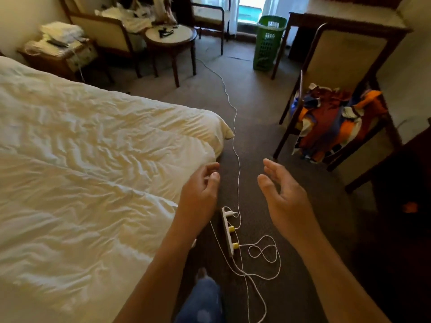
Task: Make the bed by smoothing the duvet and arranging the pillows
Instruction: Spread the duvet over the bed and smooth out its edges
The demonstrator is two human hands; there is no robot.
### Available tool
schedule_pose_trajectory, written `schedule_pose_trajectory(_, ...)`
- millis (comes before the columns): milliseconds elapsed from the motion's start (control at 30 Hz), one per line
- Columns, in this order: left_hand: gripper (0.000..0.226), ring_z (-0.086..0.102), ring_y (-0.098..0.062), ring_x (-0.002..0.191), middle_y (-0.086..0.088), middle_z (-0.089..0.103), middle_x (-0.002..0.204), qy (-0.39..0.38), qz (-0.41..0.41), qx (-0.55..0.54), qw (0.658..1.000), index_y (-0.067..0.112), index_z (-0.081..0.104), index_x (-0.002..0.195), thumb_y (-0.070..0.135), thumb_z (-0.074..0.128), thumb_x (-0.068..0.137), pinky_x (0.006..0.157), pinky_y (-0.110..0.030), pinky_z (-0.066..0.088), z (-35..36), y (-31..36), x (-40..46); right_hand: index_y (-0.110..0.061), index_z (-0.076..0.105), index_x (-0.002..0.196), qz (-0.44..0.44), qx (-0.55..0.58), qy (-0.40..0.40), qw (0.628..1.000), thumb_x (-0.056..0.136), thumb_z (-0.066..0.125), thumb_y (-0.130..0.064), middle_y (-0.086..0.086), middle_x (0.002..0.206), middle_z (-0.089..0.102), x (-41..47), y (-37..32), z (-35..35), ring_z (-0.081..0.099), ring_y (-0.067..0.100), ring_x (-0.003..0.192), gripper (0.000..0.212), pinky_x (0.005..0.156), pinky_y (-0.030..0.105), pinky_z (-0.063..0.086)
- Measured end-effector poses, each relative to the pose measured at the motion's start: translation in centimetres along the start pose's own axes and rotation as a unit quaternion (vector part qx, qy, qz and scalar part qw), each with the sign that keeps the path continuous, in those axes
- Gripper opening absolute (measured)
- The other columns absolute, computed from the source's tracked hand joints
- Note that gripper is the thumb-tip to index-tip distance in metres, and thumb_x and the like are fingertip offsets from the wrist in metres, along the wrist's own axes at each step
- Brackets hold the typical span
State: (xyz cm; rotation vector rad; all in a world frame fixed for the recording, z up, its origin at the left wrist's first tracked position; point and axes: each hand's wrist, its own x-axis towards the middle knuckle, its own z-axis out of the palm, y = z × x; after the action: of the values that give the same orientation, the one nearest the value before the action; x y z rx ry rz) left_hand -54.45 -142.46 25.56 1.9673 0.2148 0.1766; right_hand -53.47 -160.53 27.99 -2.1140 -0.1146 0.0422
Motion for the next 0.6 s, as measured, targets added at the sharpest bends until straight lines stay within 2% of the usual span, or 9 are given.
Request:
schedule_pose_trajectory(100,0.028,0.056,0.008,0.104,0.013,0.062,0.114,0.028,-0.011,-0.012,0.999,0.023,0.061,0.126,0.021,0.046,0.102,0.076,0.001,0.039,0.9,-0.4,5.0,-0.027,0.042,0.146,-0.017,0.000,-0.008,1.000,0.100,0.049,-0.036,-0.003,0.147,0.050,6.8,0.6,-0.4,0.046,0.006,0.133,0.048,0.107,0.029,0.042)
schedule_pose_trajectory(200,0.027,0.055,0.012,0.102,0.013,0.062,0.115,0.048,-0.011,-0.016,0.999,0.025,0.061,0.125,0.020,0.046,0.102,0.077,0.002,0.038,1.2,-0.4,11.5,-0.026,0.042,0.147,-0.025,0.001,-0.002,1.000,0.100,0.049,-0.036,-0.002,0.146,0.050,14.0,0.6,-0.3,0.047,0.009,0.133,0.048,0.106,0.027,0.041)
schedule_pose_trajectory(400,0.027,0.052,0.019,0.095,0.016,0.061,0.113,0.021,0.016,0.002,1.000,0.023,0.061,0.124,0.020,0.045,0.103,0.077,0.003,0.036,0.9,2.0,27.4,-0.025,0.042,0.147,-0.031,0.015,0.020,0.999,0.101,0.049,-0.034,-0.001,0.145,0.051,28.3,-1.2,0.8,0.047,0.008,0.132,0.047,0.108,0.032,0.042)
schedule_pose_trajectory(600,0.027,0.052,0.021,0.095,0.018,0.060,0.111,0.010,0.023,0.018,1.000,0.024,0.061,0.125,0.022,0.045,0.103,0.076,0.004,0.036,1.7,2.9,39.9,-0.023,0.045,0.146,-0.028,0.037,0.037,0.998,0.101,0.050,-0.029,-0.002,0.143,0.053,40.0,-1.8,0.8,0.048,0.007,0.131,0.045,0.104,0.023,0.040)
